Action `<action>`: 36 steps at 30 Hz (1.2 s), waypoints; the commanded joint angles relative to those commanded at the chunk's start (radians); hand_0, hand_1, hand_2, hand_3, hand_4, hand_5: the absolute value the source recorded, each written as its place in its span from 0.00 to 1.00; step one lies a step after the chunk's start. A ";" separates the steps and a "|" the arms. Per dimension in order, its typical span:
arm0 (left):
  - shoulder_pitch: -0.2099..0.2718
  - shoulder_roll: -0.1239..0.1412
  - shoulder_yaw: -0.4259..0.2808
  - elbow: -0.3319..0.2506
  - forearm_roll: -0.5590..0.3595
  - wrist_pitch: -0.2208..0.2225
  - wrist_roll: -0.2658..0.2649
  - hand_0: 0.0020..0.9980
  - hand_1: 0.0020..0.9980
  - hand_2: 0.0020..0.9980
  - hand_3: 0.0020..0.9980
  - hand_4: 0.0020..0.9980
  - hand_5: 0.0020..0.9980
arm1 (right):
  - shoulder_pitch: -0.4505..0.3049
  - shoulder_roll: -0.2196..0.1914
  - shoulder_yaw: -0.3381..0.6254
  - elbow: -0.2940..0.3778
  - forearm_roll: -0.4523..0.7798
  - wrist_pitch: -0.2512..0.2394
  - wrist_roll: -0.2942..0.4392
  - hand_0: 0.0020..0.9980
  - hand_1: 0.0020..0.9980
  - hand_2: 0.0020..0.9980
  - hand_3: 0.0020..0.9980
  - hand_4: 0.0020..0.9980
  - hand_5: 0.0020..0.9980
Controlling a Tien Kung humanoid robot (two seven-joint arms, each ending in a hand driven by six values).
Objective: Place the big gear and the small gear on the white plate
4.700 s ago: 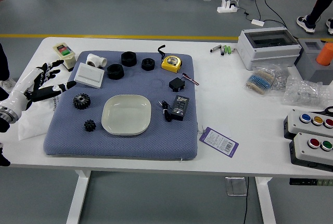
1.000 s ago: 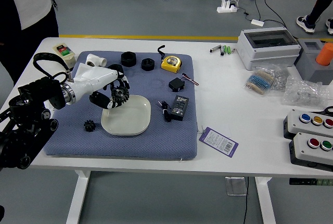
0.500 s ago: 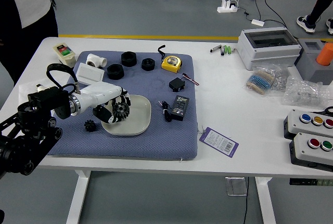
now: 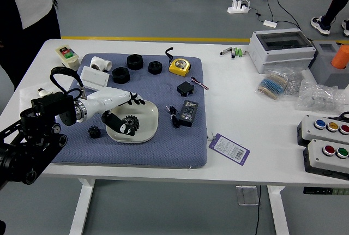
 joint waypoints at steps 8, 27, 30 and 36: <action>0.027 0.027 -0.097 -0.111 0.063 -0.146 0.053 0.68 0.75 0.82 0.81 1.00 0.30 | -0.005 0.001 -0.003 0.000 0.001 0.001 0.000 0.67 0.67 0.75 0.58 0.80 0.68; 0.197 0.095 -0.265 -0.198 0.071 -0.235 0.112 0.67 0.72 0.77 0.79 1.00 0.16 | -0.017 0.008 -0.018 -0.002 0.009 0.002 -0.001 0.67 0.67 0.74 0.58 0.80 0.68; 0.207 0.089 -0.264 -0.181 0.071 -0.205 0.115 0.64 0.67 0.73 0.69 0.93 0.08 | -0.017 0.009 -0.018 -0.001 0.009 0.001 -0.002 0.67 0.67 0.75 0.57 0.80 0.68; 0.213 0.082 -0.260 -0.163 0.071 -0.178 0.115 0.60 0.62 0.65 0.63 0.87 0.06 | -0.016 0.008 -0.011 -0.001 0.006 0.001 -0.001 0.67 0.68 0.75 0.57 0.80 0.68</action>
